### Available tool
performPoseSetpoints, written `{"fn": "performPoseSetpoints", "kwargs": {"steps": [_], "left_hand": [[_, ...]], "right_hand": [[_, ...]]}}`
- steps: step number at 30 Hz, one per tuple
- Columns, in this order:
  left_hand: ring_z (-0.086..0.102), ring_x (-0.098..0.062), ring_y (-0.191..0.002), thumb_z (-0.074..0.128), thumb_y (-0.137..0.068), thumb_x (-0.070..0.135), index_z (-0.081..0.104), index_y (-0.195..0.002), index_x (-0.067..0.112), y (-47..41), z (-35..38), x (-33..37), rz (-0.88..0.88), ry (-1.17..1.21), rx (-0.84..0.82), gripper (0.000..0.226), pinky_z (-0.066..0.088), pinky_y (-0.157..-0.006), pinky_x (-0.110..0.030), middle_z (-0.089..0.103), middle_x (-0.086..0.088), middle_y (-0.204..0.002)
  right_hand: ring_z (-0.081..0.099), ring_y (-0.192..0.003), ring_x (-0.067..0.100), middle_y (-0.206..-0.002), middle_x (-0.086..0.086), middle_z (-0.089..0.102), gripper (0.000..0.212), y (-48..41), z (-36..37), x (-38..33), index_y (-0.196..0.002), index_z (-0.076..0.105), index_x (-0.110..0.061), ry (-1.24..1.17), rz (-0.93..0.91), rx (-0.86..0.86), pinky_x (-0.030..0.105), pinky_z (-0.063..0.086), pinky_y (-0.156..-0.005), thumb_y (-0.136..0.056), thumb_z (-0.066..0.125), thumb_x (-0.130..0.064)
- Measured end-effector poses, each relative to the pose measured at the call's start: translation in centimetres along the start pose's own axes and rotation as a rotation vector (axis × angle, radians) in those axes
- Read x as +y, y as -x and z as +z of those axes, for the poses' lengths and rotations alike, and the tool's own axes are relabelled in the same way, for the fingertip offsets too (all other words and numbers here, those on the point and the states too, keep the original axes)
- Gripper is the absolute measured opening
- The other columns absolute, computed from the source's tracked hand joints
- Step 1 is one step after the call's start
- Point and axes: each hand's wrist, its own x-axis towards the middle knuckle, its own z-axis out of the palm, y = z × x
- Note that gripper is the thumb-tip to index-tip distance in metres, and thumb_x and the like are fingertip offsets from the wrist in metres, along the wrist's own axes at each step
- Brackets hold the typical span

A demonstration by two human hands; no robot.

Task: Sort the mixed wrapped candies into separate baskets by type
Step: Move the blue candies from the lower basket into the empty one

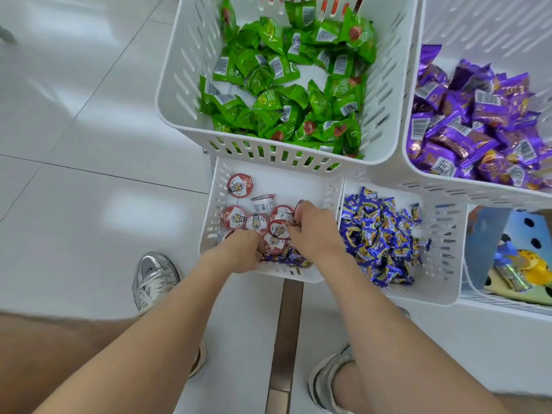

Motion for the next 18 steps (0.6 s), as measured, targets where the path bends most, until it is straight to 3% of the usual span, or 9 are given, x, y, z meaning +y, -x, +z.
{"fn": "performPoseSetpoints", "kwargs": {"steps": [4, 8, 11, 14, 16, 18], "left_hand": [[0.065, -0.024, -0.109, 0.052, -0.094, 0.006, 0.076, -0.119, 0.023, 0.6, -0.5, -0.1, 0.041, 0.033, -0.043, 0.039, 0.05, -0.091, -0.028, 0.072, 0.003, -0.12], [0.059, -0.026, -0.086, 0.049, -0.098, 0.011, 0.07, -0.098, 0.016, 0.7, -0.1, 0.4, 0.06, -0.018, -0.082, 0.022, 0.043, -0.073, -0.03, 0.067, -0.003, -0.094], [0.054, -0.026, -0.079, 0.045, -0.098, 0.008, 0.069, -0.099, 0.005, 0.6, 0.1, 0.3, 0.05, -0.018, -0.071, 0.023, 0.039, -0.067, -0.033, 0.067, -0.012, -0.093], [0.047, -0.026, -0.075, 0.044, -0.095, 0.002, 0.067, -0.097, 0.003, 0.5, 0.2, 0.0, 0.053, -0.015, -0.075, 0.023, 0.034, -0.065, -0.034, 0.066, -0.016, -0.094], [0.051, -0.026, -0.082, 0.044, -0.096, 0.004, 0.068, -0.104, 0.008, 0.5, 0.3, -0.2, 0.062, -0.016, -0.093, 0.026, 0.037, -0.07, -0.034, 0.067, -0.012, -0.102], [0.055, -0.024, -0.089, 0.045, -0.098, 0.005, 0.068, -0.12, 0.017, 0.5, 0.2, -0.3, 0.075, -0.01, -0.103, 0.034, 0.039, -0.075, -0.032, 0.067, -0.006, -0.111]], "right_hand": [[0.064, -0.108, 0.036, -0.116, 0.018, 0.065, 0.048, 0.4, 0.5, -0.2, -0.136, 0.051, -0.009, 0.046, 0.025, -0.079, 0.044, 0.058, -0.084, -0.096, 0.065, -0.032], [0.064, -0.1, 0.031, -0.104, 0.012, 0.067, 0.034, 0.5, 1.2, -1.4, -0.104, 0.062, -0.012, 0.04, 0.02, -0.111, 0.036, 0.047, -0.071, -0.101, 0.059, -0.045], [0.065, -0.097, 0.031, -0.102, 0.012, 0.068, 0.037, -0.8, 1.9, -2.4, -0.099, 0.067, -0.011, -0.026, 0.096, -0.068, 0.037, 0.05, -0.072, -0.102, 0.059, -0.047], [0.065, -0.088, 0.03, -0.095, 0.012, 0.069, 0.031, -2.5, 3.2, -3.2, -0.09, 0.067, -0.014, -0.135, 0.056, -0.096, 0.033, 0.046, -0.067, -0.095, 0.07, -0.044], [0.065, -0.099, 0.03, -0.103, 0.012, 0.072, 0.023, -2.8, 3.8, -3.5, -0.107, 0.076, -0.017, -0.194, -0.02, -0.16, 0.038, 0.054, -0.081, -0.093, 0.072, -0.035], [0.067, -0.107, 0.026, -0.111, 0.011, 0.074, 0.034, -2.5, 3.3, -3.5, -0.126, 0.073, -0.017, -0.253, -0.055, -0.139, 0.041, 0.055, -0.098, -0.095, 0.07, -0.03]]}}
